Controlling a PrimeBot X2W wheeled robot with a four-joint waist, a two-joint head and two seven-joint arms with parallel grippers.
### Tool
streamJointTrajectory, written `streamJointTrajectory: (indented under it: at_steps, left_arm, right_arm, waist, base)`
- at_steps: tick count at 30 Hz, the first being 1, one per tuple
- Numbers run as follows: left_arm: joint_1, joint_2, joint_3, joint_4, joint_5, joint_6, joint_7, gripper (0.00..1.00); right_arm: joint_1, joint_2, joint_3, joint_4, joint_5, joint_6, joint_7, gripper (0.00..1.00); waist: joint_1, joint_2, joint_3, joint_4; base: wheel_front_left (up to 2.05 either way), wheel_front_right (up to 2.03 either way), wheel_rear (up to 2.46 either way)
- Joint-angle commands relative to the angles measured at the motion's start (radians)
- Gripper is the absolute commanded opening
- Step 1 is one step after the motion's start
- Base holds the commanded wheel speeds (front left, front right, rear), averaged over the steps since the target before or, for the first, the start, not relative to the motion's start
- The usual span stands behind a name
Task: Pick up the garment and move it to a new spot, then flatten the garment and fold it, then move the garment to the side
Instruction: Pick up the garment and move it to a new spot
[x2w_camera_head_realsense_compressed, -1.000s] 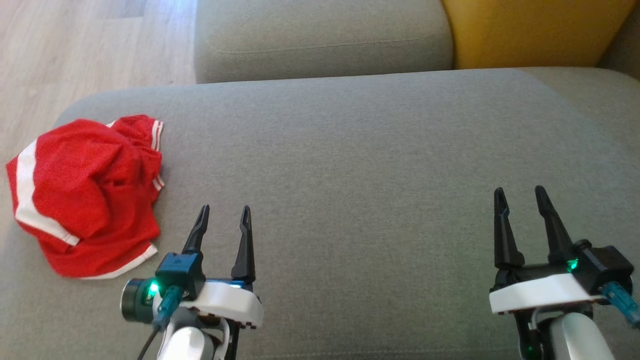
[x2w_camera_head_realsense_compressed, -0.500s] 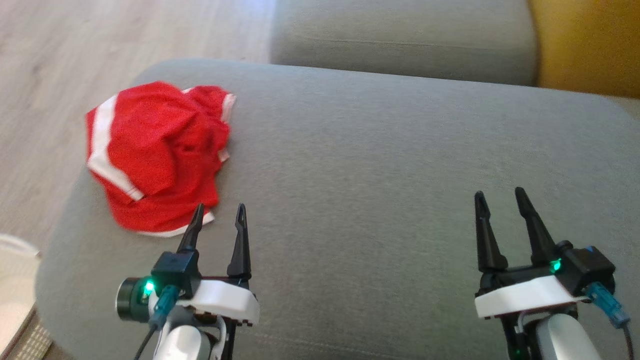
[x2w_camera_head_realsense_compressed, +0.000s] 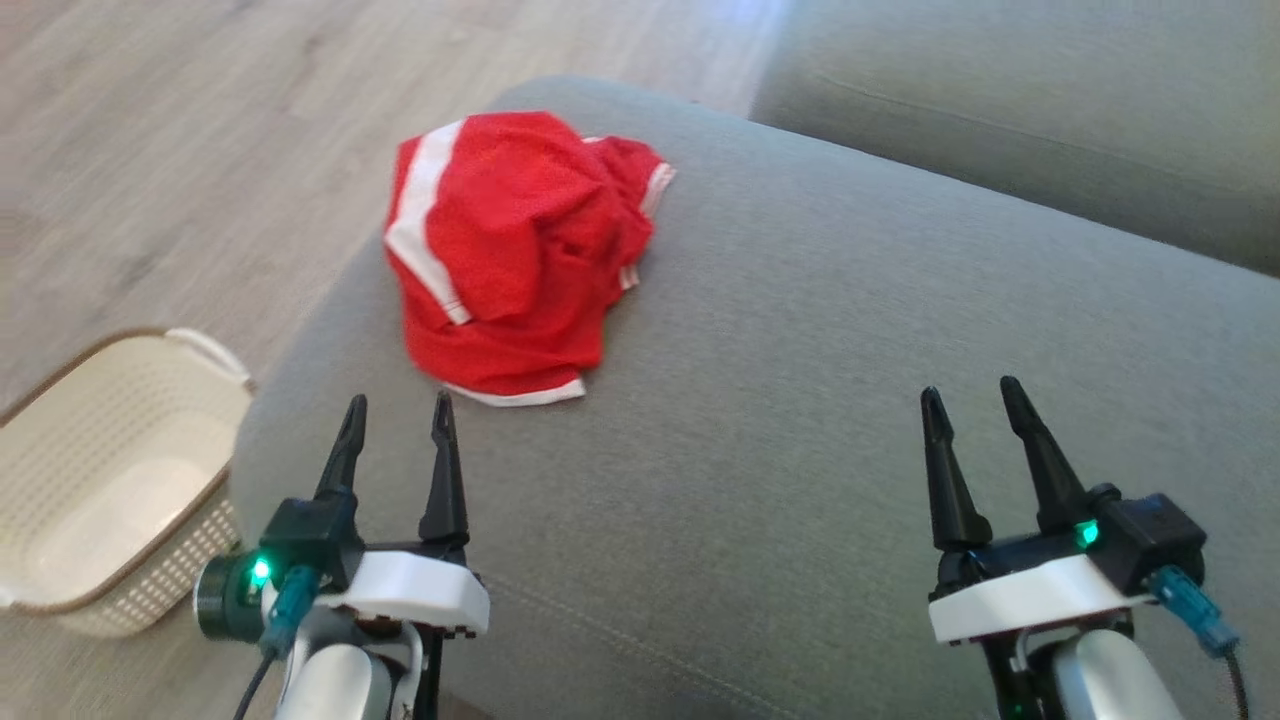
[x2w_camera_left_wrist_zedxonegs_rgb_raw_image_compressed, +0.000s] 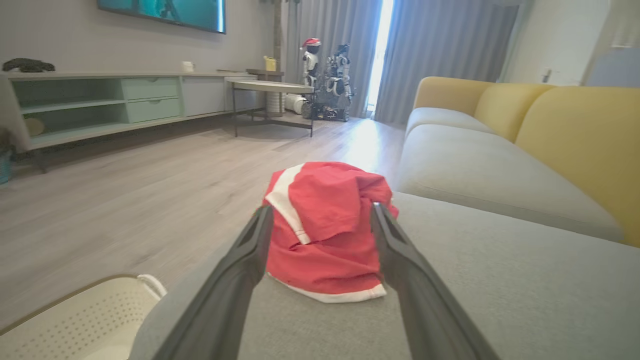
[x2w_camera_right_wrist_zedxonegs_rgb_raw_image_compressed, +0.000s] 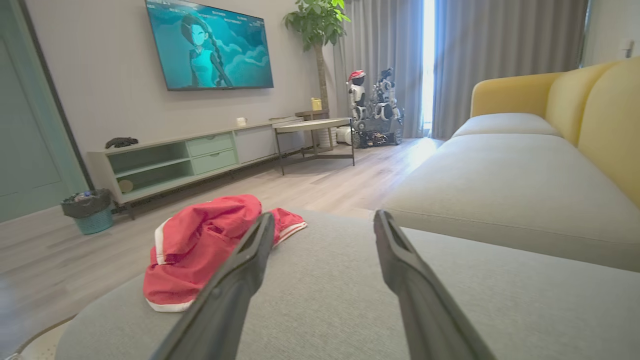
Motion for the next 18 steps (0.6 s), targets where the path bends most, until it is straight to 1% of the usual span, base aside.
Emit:
streamJointTrajectory:
  at_steps: [1, 8, 18]
  left_arm:
    - [-0.022, -0.003, 0.037, -0.038, 0.01, 0.001, -0.012, 1.0]
    - [-0.002, -0.003, 0.064, -0.064, 0.01, 0.012, -0.012, 1.0]
    - [-0.008, -0.003, 0.062, -0.07, 0.002, 0.023, -0.012, 1.0]
  right_arm:
    - [-0.02, -0.008, 0.03, -0.032, 0.009, -0.001, -0.006, 1.0]
    - [-0.046, -0.008, 0.075, -0.016, 0.015, -0.001, -0.007, 1.0]
    - [-0.065, -0.008, 0.078, 0.002, 0.016, -0.001, -0.01, 1.0]
  waist:
    - [0.0, 0.0, -0.003, 0.033]
    - [0.0, 0.0, 0.013, 0.045]
    - [0.0, 0.0, 0.022, 0.047]
  base:
    - [0.0, 0.0, 0.0]
    - [0.0, 0.0, 0.0]
    - [0.0, 0.0, 0.0]
